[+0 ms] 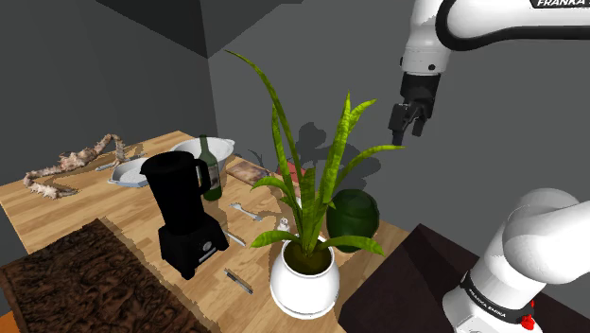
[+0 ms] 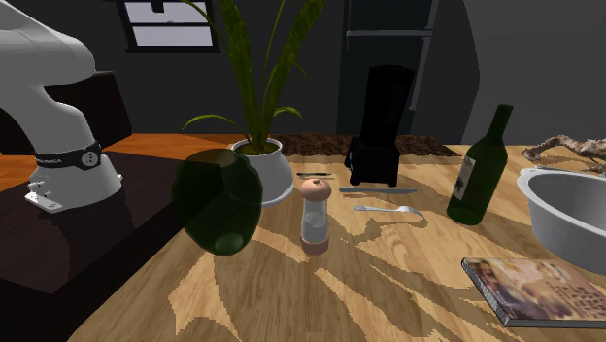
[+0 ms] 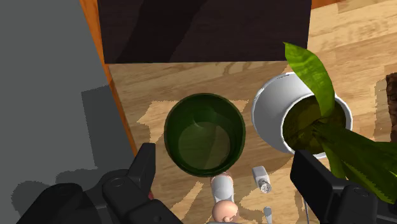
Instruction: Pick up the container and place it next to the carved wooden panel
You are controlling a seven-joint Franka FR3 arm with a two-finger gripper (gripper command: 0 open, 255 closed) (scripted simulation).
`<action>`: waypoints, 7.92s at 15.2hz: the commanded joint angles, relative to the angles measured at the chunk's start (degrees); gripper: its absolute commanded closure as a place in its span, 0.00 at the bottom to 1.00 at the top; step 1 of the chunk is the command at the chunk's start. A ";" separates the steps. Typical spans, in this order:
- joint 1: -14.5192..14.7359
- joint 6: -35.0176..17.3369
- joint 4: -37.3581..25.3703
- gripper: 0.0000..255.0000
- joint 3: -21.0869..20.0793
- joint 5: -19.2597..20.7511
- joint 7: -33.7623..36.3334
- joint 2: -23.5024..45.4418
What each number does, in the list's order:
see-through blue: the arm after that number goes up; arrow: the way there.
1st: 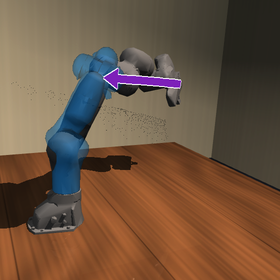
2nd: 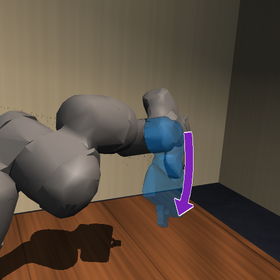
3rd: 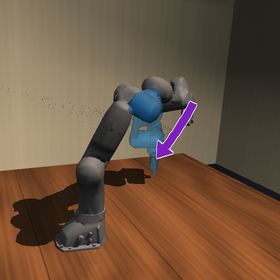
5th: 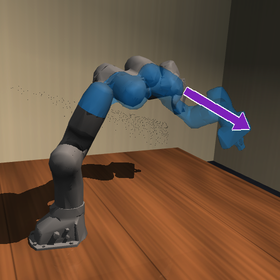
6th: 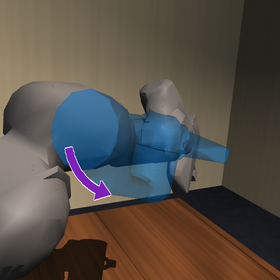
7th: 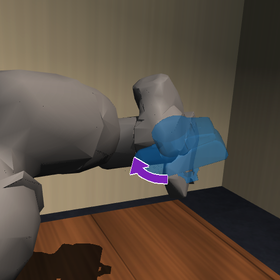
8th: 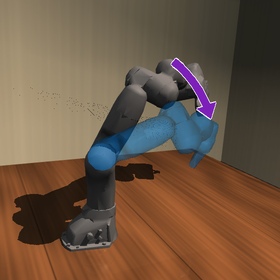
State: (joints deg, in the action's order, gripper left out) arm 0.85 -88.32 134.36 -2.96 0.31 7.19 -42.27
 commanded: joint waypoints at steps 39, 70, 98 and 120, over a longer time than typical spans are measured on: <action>0.11 -54.00 -17.74 0.00 1.19 -14.06 -9.23 65.77; 0.46 -48.84 -18.54 1.00 1.60 -13.04 -7.65 61.31; 0.45 -30.11 -27.15 1.00 2.32 -10.55 -3.82 50.97; 8.57 -24.23 -36.22 1.00 -3.49 -7.95 12.04 51.92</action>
State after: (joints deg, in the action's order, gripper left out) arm 8.78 -112.37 98.32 -6.03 -7.83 18.05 9.46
